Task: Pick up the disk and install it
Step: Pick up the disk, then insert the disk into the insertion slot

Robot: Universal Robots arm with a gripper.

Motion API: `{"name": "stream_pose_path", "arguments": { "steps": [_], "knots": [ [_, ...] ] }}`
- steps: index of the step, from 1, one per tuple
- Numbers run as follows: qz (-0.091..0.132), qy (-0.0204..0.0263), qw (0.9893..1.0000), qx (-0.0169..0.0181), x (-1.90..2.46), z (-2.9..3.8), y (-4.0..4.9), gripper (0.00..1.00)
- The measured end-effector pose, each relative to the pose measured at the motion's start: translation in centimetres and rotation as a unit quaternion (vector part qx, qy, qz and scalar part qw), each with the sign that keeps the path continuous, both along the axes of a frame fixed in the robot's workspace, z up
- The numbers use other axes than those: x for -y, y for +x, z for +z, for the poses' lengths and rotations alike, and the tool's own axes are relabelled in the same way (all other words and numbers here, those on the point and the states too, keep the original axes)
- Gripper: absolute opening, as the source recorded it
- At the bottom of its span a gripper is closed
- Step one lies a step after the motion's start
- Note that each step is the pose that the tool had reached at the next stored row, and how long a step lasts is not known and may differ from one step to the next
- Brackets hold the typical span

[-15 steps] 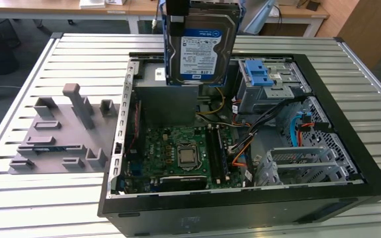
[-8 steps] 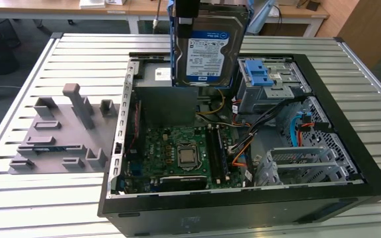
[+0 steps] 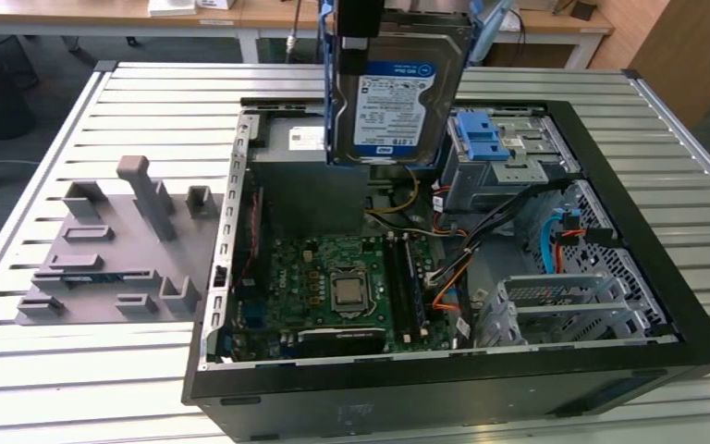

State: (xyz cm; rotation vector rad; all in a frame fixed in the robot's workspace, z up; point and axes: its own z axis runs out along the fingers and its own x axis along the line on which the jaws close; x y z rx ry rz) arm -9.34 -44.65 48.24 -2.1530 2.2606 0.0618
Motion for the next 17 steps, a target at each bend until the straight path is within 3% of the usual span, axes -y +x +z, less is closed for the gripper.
{"name": "stream_pose_path", "arguments": {
  "steps": [4,17],
  "knots": [
    [0.0,0.0,1.0,0.0,0.19,0.0,0.18,0.37],
    [0.0,0.0,1.0,0.0,0.24,0.0,0.21,0.37]
  ]
}}
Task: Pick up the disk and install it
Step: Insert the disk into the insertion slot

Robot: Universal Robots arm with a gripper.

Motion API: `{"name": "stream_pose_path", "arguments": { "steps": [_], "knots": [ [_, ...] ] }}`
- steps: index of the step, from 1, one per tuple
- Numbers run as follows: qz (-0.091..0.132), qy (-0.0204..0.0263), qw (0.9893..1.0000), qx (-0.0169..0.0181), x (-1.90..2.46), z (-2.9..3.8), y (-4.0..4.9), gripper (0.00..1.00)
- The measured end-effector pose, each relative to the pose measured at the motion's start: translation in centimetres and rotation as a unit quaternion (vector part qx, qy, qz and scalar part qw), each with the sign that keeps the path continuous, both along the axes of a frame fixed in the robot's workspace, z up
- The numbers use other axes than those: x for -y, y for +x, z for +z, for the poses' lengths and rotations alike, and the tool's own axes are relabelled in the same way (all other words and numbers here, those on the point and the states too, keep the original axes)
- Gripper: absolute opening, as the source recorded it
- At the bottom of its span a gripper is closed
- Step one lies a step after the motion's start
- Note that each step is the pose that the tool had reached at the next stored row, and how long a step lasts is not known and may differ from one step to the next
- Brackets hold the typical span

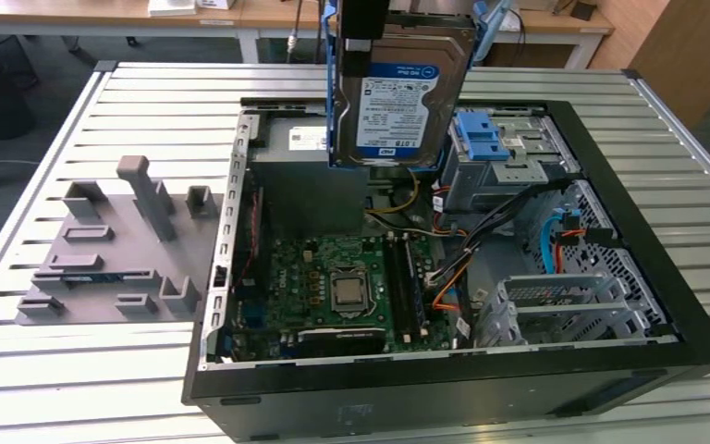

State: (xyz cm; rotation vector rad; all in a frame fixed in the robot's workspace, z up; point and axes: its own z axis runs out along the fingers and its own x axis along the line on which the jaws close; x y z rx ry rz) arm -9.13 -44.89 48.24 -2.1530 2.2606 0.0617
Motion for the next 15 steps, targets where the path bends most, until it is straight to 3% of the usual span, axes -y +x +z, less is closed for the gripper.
{"name": "stream_pose_path", "arguments": {
  "steps": [7,9,12,15],
  "knots": [
    [0.0,-0.0001,1.0,0.0005,0.02,0.0,-0.02,0.37],
    [0.0,-0.0001,1.0,0.0035,0.03,0.01,-0.08,0.37],
    [0.0,0.0,0.9999,0.0126,0.09,0.0,-0.15,0.37],
    [0.0,0.0,0.9999,0.014,0.29,-0.03,-0.15,0.37]
  ]
}}
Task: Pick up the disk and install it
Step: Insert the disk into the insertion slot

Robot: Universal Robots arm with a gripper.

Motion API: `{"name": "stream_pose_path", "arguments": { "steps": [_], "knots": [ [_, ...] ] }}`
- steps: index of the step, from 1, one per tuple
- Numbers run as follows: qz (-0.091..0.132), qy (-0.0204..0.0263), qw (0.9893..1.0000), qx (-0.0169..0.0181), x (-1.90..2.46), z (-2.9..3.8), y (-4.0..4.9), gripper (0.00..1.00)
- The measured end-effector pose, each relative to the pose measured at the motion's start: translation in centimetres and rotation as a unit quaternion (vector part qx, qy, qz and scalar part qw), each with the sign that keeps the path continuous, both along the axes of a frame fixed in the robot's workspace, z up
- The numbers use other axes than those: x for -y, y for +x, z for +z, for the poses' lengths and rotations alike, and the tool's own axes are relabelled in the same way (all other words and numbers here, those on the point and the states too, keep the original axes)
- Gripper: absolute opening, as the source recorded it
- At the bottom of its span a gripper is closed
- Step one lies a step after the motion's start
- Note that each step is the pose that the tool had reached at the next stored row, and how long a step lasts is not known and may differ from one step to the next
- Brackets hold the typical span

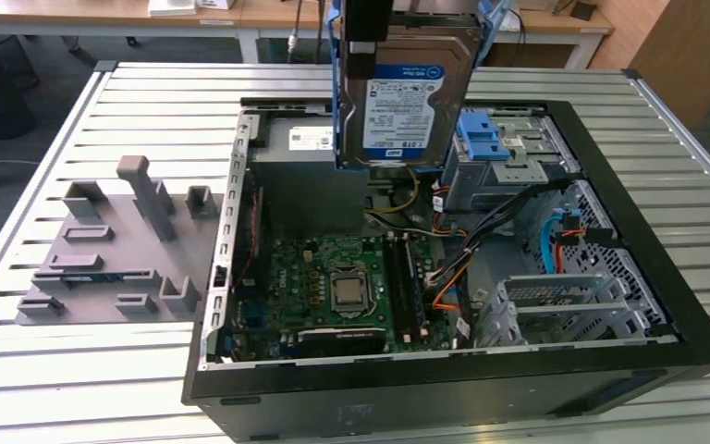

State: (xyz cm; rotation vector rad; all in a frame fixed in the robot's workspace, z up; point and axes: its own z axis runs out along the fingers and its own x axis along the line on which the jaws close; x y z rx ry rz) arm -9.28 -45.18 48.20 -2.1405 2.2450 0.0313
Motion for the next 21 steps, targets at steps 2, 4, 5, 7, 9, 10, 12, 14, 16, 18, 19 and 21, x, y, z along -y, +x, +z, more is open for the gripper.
{"name": "stream_pose_path", "arguments": {
  "steps": [2,4,5,7,9,10,12,14,16,18,19,21],
  "knots": [
    [0.0,0.0,1.0,0.0,0.37,-0.04,0.0,0.37],
    [0.0,0.0,1.0,-0.0001,0.81,-0.06,0.0,0.37],
    [0.0,0.0,1.0,-0.0002,0.99,-0.07,0.01,0.37],
    [0.0,0.0001,1.0,-0.0003,1.1,-0.07,0.01,0.37],
    [0.0,0.0001,1.0,-0.0004,1.1,-0.07,0.02,0.37],
    [0.0,0.0001,1.0,-0.0004,1.12,-0.07,0.01,0.37],
    [0.0,0.0001,1.0,-0.0004,1.12,-0.07,0.01,0.37],
    [0.0,0.0001,1.0,-0.0004,1.12,-0.07,0.01,0.37],
    [0.0,0.0001,1.0,-0.0004,1.13,-0.07,0.01,0.37],
    [0.0,0.0001,1.0,-0.0004,1.13,-0.07,0.01,0.37],
    [0.0,0.0001,1.0,-0.0004,1.13,-0.08,0.01,0.37],
    [0.0,0.0001,1.0,-0.0016,1.17,-0.08,0.03,0.37]
  ]
}}
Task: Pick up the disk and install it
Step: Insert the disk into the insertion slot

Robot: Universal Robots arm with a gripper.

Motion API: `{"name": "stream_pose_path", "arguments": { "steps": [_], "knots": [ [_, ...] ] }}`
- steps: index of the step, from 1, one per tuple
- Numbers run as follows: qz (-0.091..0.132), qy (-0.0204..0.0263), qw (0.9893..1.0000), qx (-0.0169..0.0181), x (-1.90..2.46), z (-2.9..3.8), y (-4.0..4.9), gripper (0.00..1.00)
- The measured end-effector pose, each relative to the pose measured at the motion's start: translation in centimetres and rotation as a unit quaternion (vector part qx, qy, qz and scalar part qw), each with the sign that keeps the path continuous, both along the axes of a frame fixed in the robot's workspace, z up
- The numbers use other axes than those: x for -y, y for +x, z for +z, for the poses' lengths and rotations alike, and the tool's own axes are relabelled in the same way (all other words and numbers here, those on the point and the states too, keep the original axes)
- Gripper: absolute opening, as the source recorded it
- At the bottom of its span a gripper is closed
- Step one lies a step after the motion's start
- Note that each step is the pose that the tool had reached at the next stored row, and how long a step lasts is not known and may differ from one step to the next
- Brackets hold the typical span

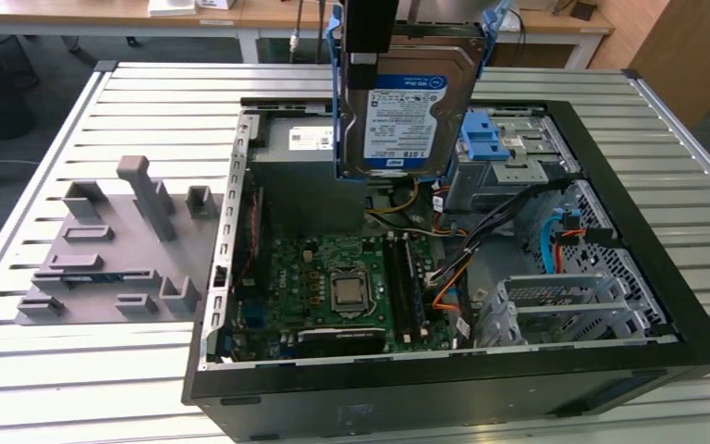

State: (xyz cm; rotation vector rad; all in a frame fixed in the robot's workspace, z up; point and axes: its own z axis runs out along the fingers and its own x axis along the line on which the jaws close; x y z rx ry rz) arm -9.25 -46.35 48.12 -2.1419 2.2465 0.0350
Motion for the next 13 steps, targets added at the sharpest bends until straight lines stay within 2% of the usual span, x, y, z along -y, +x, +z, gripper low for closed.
{"name": "stream_pose_path", "arguments": {
  "steps": [2,3,7,13],
  "knots": [
    [0.0,0.0004,1.0,-0.0063,0.03,0.01,0.14,0.37],
    [0.0,0.0015,1.0,-0.0075,0.1,0.02,0.17,0.37],
    [0.0,0.0024,1.0,-0.0082,0.26,0.0,0.24,0.37],
    [0.0,0.0023,1.0,-0.0087,0.92,-0.02,0.29,0.37]
  ]
}}
